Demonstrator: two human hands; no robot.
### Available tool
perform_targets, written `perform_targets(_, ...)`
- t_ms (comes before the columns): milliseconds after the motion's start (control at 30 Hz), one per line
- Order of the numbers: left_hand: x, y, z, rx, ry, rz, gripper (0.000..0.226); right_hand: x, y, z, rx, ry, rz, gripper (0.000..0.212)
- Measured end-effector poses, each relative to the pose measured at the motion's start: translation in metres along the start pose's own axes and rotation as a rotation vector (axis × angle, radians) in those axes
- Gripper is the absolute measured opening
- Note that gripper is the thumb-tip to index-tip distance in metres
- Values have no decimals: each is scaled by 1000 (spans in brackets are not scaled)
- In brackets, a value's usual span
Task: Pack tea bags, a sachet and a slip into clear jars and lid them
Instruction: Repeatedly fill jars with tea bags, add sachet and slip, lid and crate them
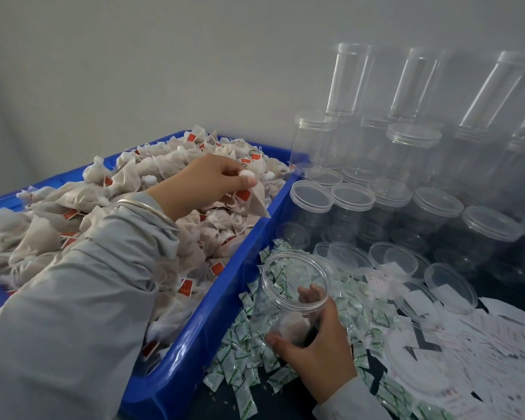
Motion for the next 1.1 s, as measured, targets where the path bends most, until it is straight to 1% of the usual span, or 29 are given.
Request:
perform_targets(67,4,-13,-7,264,15,68,8,0,0,1,-5,2,3,80)
perform_targets(167,11,-35,-23,491,-16,238,14,0,-1,3,-9,16,4,79)
perform_targets(267,21,-58,-38,613,-48,410,17,-1,-1,4,-15,20,9,80)
perform_targets(367,30,-75,-47,641,-69,503,20,-1,-1,2,-18,15,12,80)
perform_targets(567,35,-85,-48,601,-59,565,23,-2,-2,2,-16,22,10,83)
perform_targets(700,30,-79,-44,648,-45,512,24,-2,-4,0,-44,15,26,82)
perform_targets(833,24,-69,-39,645,-33,462,22,-1,-5,1,-55,18,35,78)
perform_targets(900,19,-58,-33,603,-4,394,20,-1,-5,1,-53,22,34,78)
perform_targets(967,12,-42,-18,475,55,281,18,0,-4,1,-46,25,27,79)
perform_targets(1000,9,-33,-8,347,79,220,13,-1,-4,1,-46,27,26,79)
perform_targets(1033,6,-24,0,152,82,174,9,-1,-4,1,-47,27,26,79)
perform_targets(1067,3,-16,8,-99,69,155,10,-1,-4,1,-47,28,25,78)
perform_targets(1100,2,-12,15,-349,62,171,10,-1,-4,1,-46,28,23,79)
Point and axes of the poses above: each hand's wrist, its own x-axis away from the middle knuckle, its own y-axis out of the back of the hand, z = x × y, the point moved 9 cm from there along -x, towards the middle knuckle, and after that the axes turned 5 degrees about -y, right-handed, at the moved point
